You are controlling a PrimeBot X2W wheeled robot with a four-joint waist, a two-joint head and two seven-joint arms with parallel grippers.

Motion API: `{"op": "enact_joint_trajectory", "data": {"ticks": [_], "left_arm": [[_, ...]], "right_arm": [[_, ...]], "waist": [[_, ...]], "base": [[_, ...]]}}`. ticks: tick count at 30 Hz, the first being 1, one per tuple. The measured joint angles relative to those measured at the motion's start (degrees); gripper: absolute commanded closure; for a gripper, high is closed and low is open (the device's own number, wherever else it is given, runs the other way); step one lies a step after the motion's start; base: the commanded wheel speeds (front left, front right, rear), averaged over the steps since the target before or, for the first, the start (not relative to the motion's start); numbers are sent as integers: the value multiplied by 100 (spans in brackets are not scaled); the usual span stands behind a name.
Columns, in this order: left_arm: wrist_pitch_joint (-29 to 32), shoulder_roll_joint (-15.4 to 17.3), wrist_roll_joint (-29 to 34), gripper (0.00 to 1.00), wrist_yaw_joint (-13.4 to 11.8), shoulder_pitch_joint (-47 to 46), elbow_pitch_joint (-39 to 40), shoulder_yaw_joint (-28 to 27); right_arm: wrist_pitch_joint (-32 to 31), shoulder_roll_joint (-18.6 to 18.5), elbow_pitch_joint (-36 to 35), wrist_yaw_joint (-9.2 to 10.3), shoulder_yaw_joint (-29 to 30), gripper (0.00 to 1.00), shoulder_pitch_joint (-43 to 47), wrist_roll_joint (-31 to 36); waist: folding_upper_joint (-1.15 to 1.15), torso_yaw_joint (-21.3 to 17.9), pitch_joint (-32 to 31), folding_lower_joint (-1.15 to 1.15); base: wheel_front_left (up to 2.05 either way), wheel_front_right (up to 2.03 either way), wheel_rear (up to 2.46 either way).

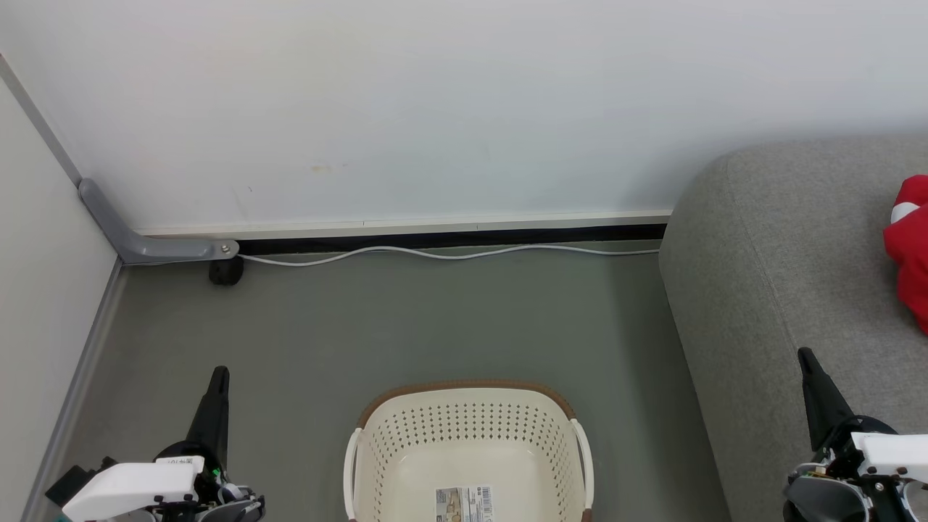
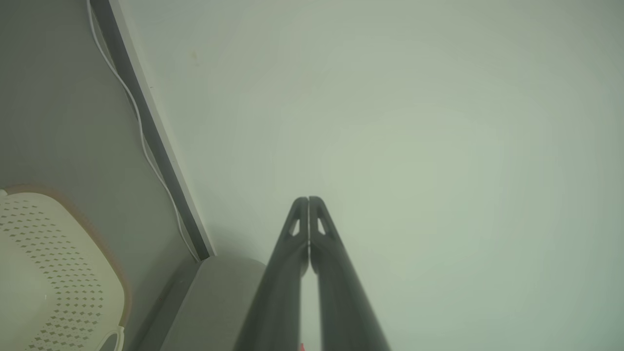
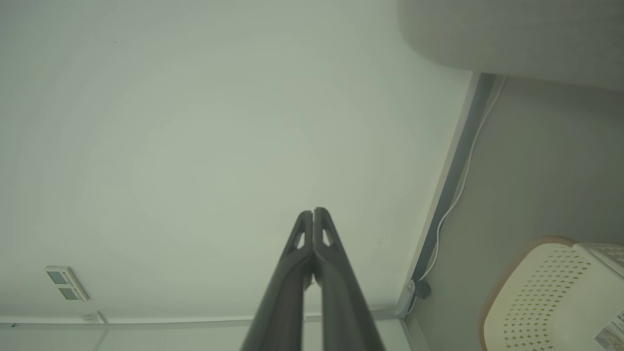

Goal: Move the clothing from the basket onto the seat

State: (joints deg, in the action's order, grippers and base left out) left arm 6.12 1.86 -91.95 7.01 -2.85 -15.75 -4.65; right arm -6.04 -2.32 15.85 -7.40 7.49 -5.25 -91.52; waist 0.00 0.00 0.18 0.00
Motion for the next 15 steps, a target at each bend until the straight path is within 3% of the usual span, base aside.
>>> {"op": "enact_joint_trajectory", "data": {"ticks": [15], "left_arm": [[0,0,0,100,0,0,0,0]], "right_arm": [[0,0,-1,0,0,100,1,0]], "waist": [[0,0,0,0]], "base": [[0,0,0]]}}
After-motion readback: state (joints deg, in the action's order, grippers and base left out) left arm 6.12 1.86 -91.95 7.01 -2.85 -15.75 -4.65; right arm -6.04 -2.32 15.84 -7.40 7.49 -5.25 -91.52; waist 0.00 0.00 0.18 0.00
